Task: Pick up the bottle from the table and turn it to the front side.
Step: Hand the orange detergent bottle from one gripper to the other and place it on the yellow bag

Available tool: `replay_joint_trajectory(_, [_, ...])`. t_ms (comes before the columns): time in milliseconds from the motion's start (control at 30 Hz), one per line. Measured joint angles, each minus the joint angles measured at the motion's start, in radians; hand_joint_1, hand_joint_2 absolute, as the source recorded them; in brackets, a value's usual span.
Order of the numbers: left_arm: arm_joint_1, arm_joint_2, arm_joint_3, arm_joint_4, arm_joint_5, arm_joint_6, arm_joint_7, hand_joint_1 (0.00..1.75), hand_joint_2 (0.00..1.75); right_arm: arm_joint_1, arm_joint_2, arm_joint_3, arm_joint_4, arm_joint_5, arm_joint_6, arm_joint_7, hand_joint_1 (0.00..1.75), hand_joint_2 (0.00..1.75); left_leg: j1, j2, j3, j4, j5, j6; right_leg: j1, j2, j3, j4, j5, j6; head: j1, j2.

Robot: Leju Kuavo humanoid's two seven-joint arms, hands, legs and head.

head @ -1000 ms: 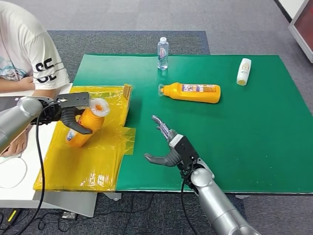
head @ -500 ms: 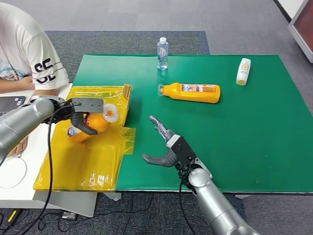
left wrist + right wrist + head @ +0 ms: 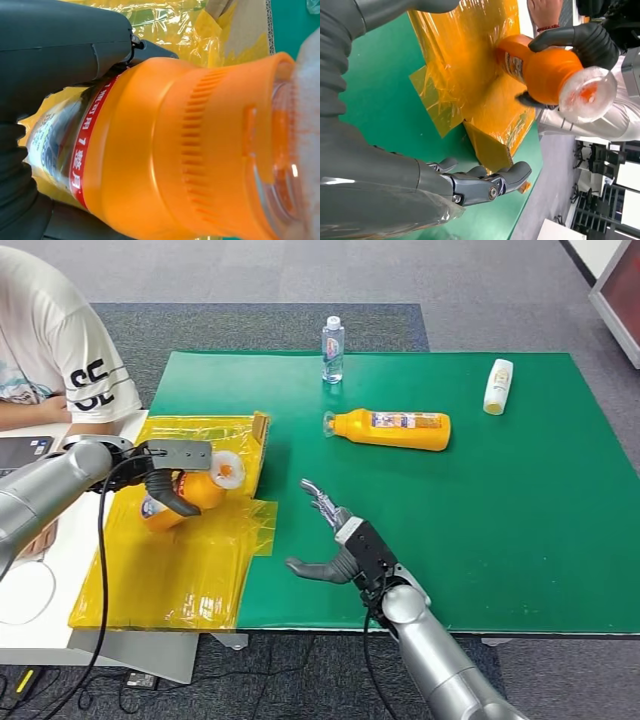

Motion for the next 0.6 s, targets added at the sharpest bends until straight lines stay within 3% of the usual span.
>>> replay_joint_trajectory(600, [0.009,0.043,0.012,-0.017,-0.001,0.029,-0.023,0.00,1.75,0.001,0.001,0.010,0.000,0.000,-0.001,0.000,0.00,1.75,0.000,0.000,0.000,0.000,0.000,0.000,0.000,0.000,0.000,0.000,0.000,0.000,0.000,0.000])
